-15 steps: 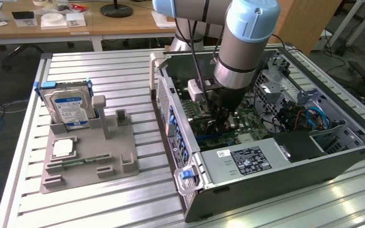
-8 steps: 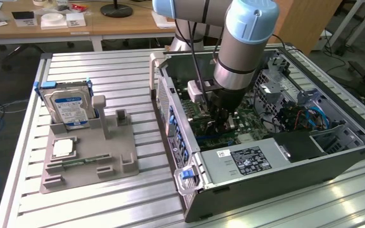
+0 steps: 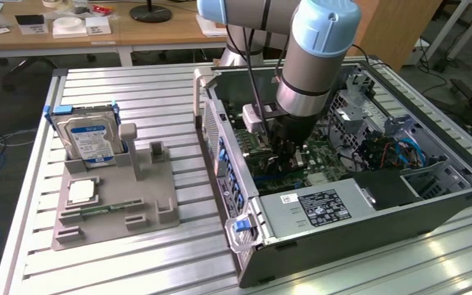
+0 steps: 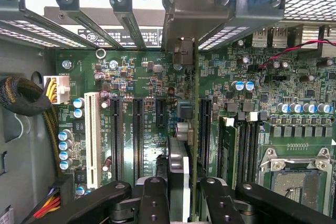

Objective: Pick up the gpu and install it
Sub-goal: 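Insert the gpu into the slot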

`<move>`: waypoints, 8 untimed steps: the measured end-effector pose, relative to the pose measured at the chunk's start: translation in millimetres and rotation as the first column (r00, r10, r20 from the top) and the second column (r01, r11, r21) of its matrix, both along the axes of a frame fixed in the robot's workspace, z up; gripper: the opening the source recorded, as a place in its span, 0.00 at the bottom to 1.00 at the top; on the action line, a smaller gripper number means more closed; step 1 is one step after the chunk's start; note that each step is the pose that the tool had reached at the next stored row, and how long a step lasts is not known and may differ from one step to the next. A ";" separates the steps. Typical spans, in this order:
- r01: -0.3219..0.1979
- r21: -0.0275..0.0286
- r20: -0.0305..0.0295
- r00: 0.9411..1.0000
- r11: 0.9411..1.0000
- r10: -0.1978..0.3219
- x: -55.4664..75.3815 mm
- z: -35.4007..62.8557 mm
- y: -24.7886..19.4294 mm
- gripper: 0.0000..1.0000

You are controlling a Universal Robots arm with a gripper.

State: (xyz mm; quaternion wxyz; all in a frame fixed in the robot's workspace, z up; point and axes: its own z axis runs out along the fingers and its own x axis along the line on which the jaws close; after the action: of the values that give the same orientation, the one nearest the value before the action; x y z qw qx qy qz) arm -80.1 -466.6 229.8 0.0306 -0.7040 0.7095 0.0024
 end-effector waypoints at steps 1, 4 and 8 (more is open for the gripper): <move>0.000 0.000 0.000 1.000 1.000 0.000 0.0 0.0 0.0 0.28; 0.000 0.000 0.000 1.000 1.000 0.000 -0.1 0.0 0.0 0.28; 0.000 0.000 0.000 1.000 1.000 0.000 -0.2 -0.1 0.0 0.28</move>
State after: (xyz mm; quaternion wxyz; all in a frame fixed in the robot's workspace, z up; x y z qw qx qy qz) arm -80.3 -466.7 229.7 0.0306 -0.7040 0.7095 0.0024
